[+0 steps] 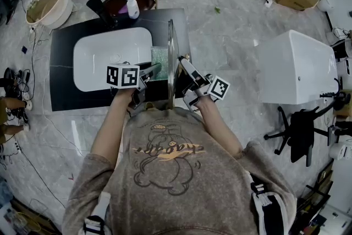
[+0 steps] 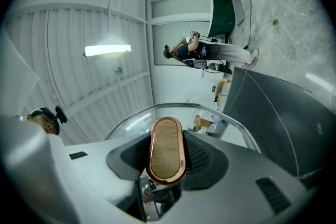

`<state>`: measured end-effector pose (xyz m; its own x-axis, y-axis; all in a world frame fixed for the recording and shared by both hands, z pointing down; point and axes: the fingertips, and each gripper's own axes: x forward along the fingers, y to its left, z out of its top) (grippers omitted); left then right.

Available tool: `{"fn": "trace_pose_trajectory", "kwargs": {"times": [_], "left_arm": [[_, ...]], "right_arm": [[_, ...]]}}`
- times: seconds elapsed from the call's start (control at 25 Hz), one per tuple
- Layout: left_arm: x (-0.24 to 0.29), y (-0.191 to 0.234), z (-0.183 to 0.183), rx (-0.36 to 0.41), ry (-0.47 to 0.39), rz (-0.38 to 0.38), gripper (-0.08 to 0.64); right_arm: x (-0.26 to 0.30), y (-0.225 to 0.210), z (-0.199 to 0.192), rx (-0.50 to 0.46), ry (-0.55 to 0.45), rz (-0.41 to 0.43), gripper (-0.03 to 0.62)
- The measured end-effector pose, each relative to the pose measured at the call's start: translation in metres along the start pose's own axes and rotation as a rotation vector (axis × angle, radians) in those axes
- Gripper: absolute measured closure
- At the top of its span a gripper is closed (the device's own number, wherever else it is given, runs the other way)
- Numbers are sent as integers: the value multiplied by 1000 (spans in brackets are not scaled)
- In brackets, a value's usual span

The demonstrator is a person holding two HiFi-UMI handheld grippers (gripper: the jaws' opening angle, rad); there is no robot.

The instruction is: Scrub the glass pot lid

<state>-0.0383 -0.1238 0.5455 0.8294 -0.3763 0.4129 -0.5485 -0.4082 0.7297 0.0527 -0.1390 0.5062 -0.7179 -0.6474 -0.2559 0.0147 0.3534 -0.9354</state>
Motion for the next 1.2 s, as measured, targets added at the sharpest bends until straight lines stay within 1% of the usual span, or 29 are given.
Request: {"fn": "trace_pose_trajectory", "kwargs": {"times": [0.28,0.56,0.8,0.96,1.04,1.2], "left_arm": [[-20,7,5,-42,-68,-4,476],[-46,6,13,-91,-152,-19,476],[-67,2,20,-104,-202,-38,476],[-80,3,24,-104,-228,-38,476],[-85,6,21,-120,-228,-35,476],[-91,3,20,-136,-241,-43,476]], "right_arm": [[-8,-3,8,-31,-15,-27,413],[-24,-1,30,-74,-47,-54,413],[-41,-5,46,-123,-66,-109,413],[-39,-1,48,-210,-35,-153,413],[-35,3,46,-262,-6,-169,413],[-25,15,44,-363,58,-172,413]]}}
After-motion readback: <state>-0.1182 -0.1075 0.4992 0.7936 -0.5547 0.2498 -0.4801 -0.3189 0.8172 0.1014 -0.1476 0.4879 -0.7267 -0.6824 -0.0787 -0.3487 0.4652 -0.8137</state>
